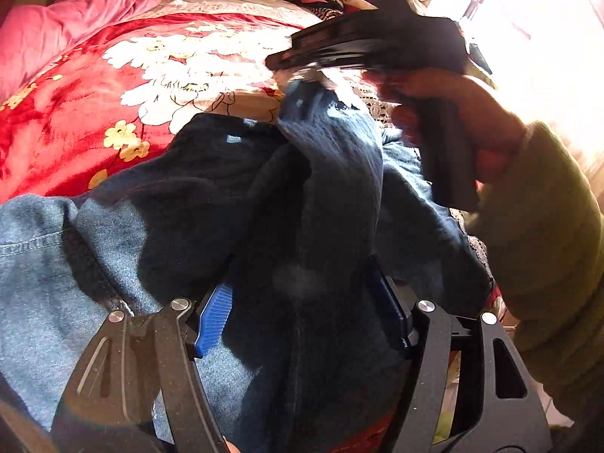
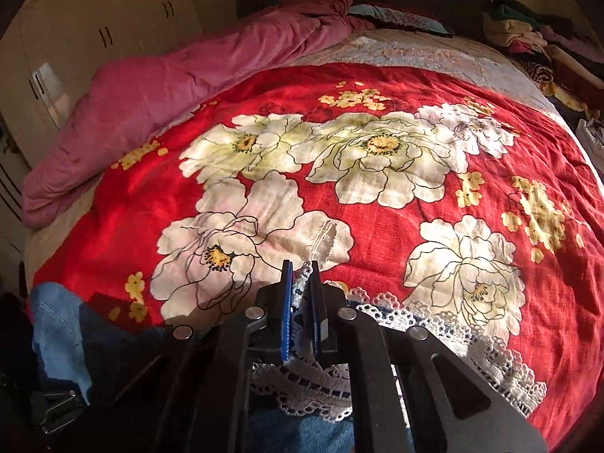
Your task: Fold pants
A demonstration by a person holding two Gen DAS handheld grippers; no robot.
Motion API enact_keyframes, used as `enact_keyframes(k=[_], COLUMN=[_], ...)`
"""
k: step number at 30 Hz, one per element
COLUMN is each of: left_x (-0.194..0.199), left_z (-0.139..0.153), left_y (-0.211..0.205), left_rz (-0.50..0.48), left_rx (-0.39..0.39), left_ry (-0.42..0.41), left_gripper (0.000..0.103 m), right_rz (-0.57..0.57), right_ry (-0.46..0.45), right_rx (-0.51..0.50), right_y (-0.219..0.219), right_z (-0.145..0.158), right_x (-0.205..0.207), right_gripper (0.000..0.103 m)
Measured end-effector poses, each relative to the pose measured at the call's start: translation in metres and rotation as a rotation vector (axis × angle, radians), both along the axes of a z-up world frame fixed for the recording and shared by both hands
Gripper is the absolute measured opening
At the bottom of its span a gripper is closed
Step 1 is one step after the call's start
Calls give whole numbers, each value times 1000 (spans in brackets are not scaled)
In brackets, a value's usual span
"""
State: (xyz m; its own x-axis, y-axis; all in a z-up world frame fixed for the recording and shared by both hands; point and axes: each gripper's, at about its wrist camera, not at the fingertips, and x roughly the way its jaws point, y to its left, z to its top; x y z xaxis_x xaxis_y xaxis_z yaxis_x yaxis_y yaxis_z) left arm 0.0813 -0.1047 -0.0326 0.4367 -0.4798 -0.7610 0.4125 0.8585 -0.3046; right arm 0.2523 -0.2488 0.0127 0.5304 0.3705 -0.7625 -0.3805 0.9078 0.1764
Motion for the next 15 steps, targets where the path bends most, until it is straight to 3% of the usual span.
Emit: enact_keyframes(k=[2, 7, 9, 15], left_x=[-1, -7, -10, -34], left_z=[1, 1, 2, 22], left_y=[-1, -8, -8, -8], left_rz=[-5, -8, -30, -91], left_rx=[2, 15, 10, 43], left_ry=[-15, -44, -37, -124], left_gripper=[53, 5, 0, 0], right_rz=[-20, -109, -144, -226], right_ry=[-44, -128, -144, -107], right_rx=[44, 116, 134, 155], right_y=[-18, -68, -89, -136], right_z=[20, 63, 74, 76], right_x=[-19, -70, -92, -162], right_gripper=[7, 7, 7, 7])
